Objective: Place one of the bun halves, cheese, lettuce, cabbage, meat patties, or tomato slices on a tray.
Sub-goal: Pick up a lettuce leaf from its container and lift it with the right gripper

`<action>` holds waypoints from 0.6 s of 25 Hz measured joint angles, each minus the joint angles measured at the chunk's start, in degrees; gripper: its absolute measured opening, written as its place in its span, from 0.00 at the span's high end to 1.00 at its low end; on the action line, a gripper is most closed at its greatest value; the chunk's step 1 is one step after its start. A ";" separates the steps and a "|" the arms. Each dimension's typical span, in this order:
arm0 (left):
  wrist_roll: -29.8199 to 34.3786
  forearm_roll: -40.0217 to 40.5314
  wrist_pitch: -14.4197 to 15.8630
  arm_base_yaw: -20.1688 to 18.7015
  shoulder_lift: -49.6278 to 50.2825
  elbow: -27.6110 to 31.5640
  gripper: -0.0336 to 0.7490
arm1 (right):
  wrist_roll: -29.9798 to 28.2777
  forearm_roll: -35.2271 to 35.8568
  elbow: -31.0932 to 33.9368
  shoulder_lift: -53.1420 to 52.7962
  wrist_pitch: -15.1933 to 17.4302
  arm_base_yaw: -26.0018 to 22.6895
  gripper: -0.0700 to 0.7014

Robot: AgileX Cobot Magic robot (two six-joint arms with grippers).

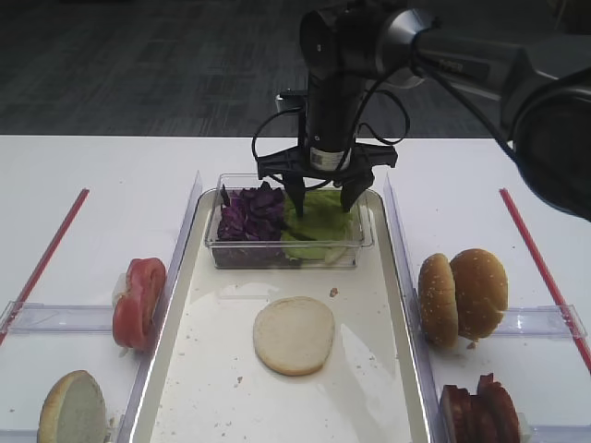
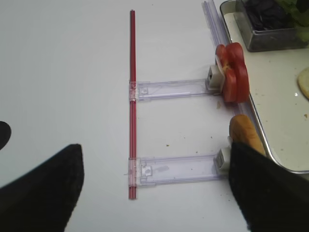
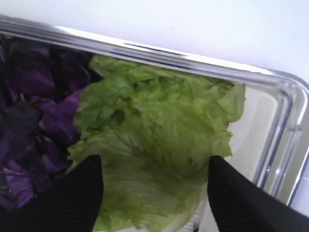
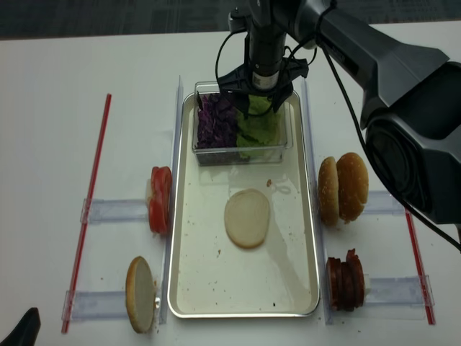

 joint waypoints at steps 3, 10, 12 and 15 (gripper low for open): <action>0.00 0.00 0.00 0.00 0.00 0.00 0.24 | 0.00 0.00 0.00 0.38 0.00 -0.45 0.27; 0.00 0.00 0.00 0.00 0.00 0.00 0.24 | -0.21 0.22 -0.42 1.53 -0.11 -0.97 0.28; 0.00 0.00 0.00 0.00 0.00 0.00 0.24 | -0.32 0.35 -0.42 2.12 -0.20 -0.97 0.31; 0.00 0.00 0.00 0.00 0.00 0.00 0.24 | -0.52 0.35 -0.42 2.34 -0.20 -0.97 0.37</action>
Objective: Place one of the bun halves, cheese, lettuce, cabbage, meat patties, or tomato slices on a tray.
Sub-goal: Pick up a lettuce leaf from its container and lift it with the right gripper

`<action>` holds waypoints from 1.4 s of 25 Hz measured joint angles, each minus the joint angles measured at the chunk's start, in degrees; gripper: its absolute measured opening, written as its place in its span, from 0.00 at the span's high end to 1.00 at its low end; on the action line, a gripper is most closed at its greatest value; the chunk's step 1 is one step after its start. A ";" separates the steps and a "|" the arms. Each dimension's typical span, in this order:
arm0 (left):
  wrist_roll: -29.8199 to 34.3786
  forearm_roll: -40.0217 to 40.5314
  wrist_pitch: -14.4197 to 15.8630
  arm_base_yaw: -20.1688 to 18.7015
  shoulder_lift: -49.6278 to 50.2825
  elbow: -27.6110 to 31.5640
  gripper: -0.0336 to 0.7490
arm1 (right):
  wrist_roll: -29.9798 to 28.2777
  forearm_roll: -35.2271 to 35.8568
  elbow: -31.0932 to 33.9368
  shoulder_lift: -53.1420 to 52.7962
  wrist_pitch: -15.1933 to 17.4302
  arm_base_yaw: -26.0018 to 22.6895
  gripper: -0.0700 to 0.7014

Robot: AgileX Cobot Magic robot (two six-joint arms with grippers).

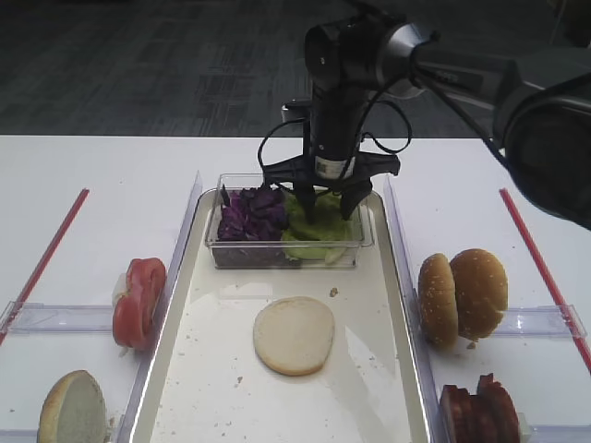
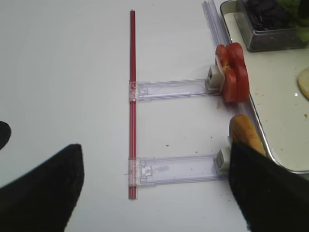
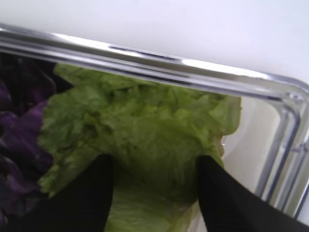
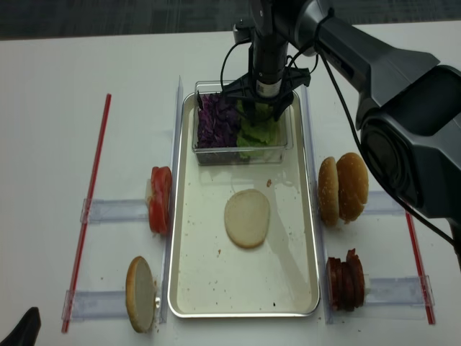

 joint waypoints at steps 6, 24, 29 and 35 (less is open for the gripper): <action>0.00 0.00 0.00 0.00 0.00 0.00 0.24 | -0.14 -0.11 0.00 0.00 0.00 0.00 0.46; 0.00 0.00 0.00 0.00 0.00 0.00 0.24 | -0.14 -0.11 -0.13 0.00 0.00 0.00 0.77; 0.00 0.00 0.00 0.00 0.00 0.00 0.24 | -0.14 -0.11 -0.13 0.00 0.00 0.00 0.83; 0.00 0.00 0.00 0.00 0.00 0.00 0.24 | -0.14 -0.03 -0.13 -0.96 0.00 0.00 0.83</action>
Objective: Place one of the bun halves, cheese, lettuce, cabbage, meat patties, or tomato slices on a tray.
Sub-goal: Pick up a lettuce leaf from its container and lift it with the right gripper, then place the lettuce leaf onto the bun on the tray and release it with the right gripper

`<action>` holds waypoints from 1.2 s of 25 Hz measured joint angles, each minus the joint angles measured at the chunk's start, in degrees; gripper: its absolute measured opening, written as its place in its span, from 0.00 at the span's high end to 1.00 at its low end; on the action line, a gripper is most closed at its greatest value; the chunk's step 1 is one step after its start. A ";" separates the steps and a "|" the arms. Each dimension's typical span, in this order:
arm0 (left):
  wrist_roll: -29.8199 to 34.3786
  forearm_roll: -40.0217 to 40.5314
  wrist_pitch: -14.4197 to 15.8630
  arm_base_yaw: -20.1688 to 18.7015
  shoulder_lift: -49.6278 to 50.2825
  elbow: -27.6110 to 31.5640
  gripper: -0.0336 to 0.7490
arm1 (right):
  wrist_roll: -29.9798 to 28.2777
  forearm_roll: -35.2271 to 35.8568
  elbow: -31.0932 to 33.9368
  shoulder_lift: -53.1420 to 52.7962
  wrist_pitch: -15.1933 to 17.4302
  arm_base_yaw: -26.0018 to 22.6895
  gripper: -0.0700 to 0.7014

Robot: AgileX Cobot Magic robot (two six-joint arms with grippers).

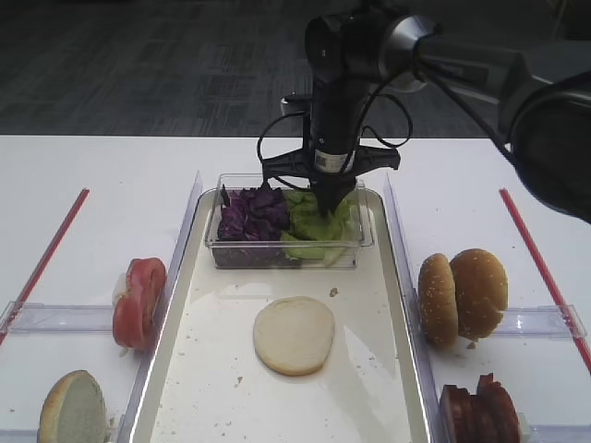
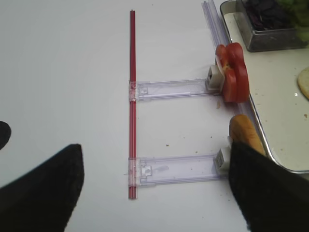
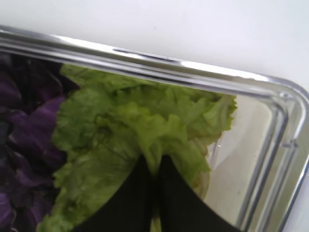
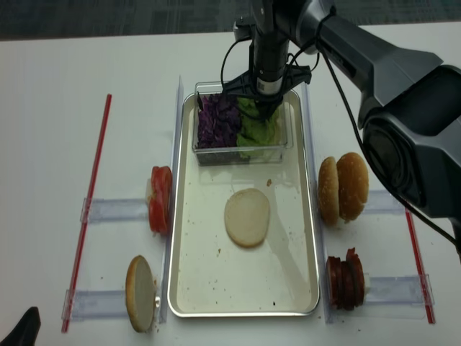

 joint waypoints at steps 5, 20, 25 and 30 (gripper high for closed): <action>0.00 0.00 0.00 0.00 0.00 0.00 0.24 | 0.00 1.92 0.00 -2.08 0.11 0.00 0.84; 0.00 0.00 0.00 0.00 0.00 0.00 0.24 | 0.38 4.71 0.00 -7.89 0.55 0.00 0.84; 0.00 0.00 0.00 0.00 0.00 0.00 0.24 | 0.38 5.06 0.00 -9.65 0.59 0.00 0.84; 0.00 0.00 0.00 0.00 0.00 0.00 0.24 | 0.57 5.14 0.00 -11.28 0.82 0.00 0.84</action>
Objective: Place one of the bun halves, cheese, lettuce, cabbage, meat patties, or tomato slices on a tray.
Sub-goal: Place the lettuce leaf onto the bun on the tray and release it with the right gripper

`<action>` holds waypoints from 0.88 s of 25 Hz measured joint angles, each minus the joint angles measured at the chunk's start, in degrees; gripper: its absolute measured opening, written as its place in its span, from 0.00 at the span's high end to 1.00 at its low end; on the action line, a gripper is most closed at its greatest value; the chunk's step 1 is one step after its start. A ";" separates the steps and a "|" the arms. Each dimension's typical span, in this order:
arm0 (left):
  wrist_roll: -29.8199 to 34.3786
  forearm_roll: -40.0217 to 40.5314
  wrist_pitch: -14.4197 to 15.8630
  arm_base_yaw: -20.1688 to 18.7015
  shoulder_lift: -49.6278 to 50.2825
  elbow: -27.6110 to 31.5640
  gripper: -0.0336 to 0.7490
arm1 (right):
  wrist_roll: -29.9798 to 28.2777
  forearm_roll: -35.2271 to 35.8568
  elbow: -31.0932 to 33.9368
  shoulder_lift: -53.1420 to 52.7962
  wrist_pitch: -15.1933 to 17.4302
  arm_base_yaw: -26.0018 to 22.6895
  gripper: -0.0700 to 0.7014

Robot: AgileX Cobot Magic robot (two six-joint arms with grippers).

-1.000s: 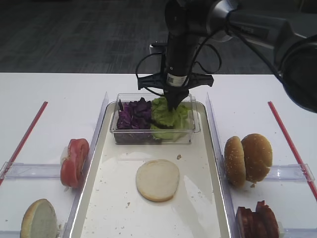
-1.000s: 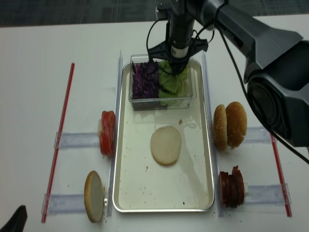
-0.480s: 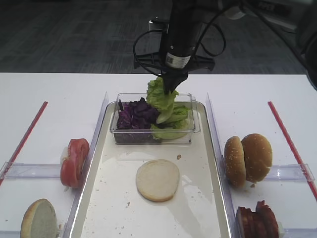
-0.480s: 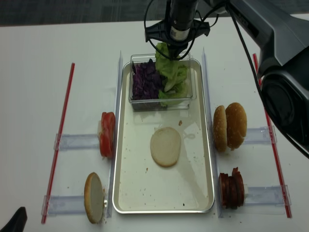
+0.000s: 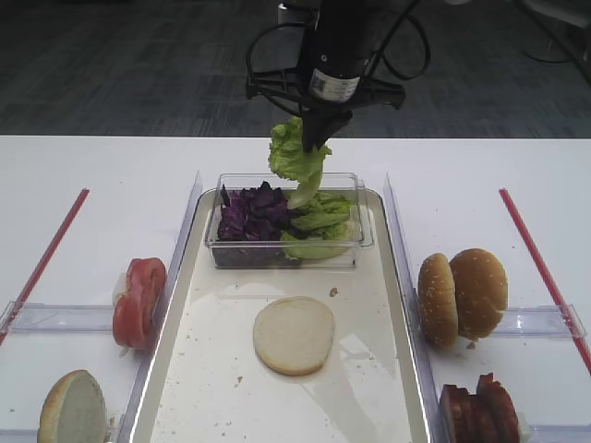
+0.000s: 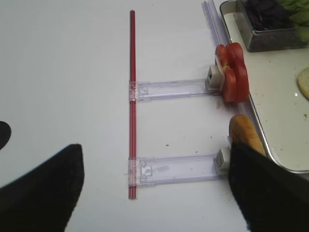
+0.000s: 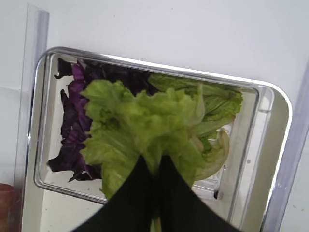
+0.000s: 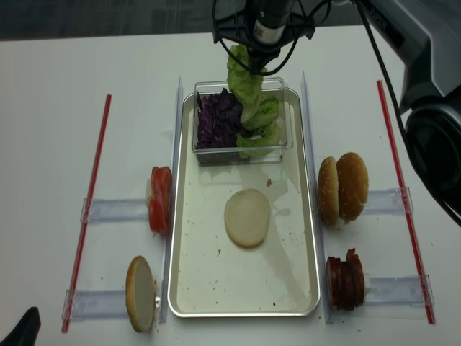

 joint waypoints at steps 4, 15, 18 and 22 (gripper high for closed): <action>0.00 0.00 0.00 0.00 0.00 0.00 0.24 | 0.14 0.86 0.00 0.00 0.00 0.00 0.84; 0.00 0.00 0.00 0.00 0.00 0.00 0.24 | 4.56 -2.50 4.61 -1.76 -0.14 5.27 0.84; 0.00 0.00 0.00 0.00 0.00 0.00 0.24 | 5.57 -3.46 9.95 -3.84 -0.14 6.38 0.84; 0.00 0.00 0.00 0.00 0.00 0.00 0.24 | 7.58 -4.83 15.61 -7.67 -0.14 8.10 0.84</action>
